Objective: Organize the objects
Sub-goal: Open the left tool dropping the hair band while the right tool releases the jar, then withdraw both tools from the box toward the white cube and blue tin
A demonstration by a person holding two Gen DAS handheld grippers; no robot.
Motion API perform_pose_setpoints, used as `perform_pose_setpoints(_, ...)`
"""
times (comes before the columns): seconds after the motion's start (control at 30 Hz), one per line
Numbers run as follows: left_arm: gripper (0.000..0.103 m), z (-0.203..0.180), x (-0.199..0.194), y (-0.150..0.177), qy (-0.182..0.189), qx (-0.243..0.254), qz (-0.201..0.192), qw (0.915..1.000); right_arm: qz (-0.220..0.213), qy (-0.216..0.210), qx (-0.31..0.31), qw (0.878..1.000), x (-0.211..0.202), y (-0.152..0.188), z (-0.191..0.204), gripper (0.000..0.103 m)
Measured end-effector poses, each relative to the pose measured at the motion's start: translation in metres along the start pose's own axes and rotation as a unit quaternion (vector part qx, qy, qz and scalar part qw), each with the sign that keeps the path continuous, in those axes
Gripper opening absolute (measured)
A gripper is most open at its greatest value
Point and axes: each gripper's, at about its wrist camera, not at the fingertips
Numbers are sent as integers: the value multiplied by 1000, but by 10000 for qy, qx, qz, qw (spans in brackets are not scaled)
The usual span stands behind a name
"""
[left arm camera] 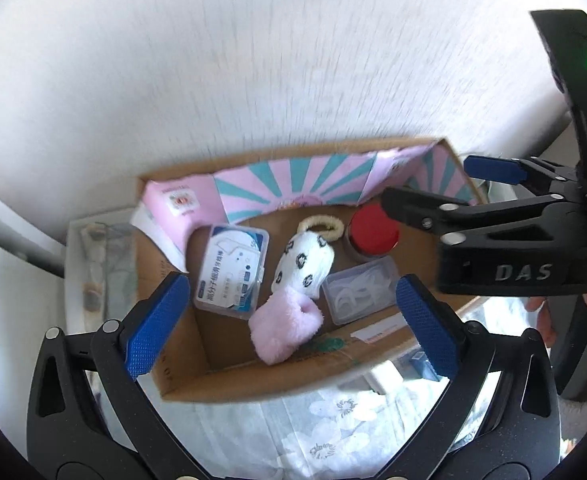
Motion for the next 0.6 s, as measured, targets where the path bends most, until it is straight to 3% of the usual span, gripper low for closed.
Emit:
perform_pose_setpoints(0.17, 103, -5, -41, 8, -133, -109, -461, 9988, -764, 202, -177, 9967, -42, -2, 23, 103)
perform_pose_setpoints(0.4, 103, -17, -93, 34, -304, -204, -1079, 9935, -1653, 293, -417, 9849, -106, 39, 22, 103)
perform_pose_setpoints(0.6, 103, -25, -119, 70, -224, -504, -1304, 9899, -1759, 83, -125, 9843, -133, 80, 5, 103)
Point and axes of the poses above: each gripper's, at about its wrist camera, not at the fingertips, and x roughly the way its jaws point, z to its left, y to its underside, and after that the axes turned 5 degrees about x, right-handed
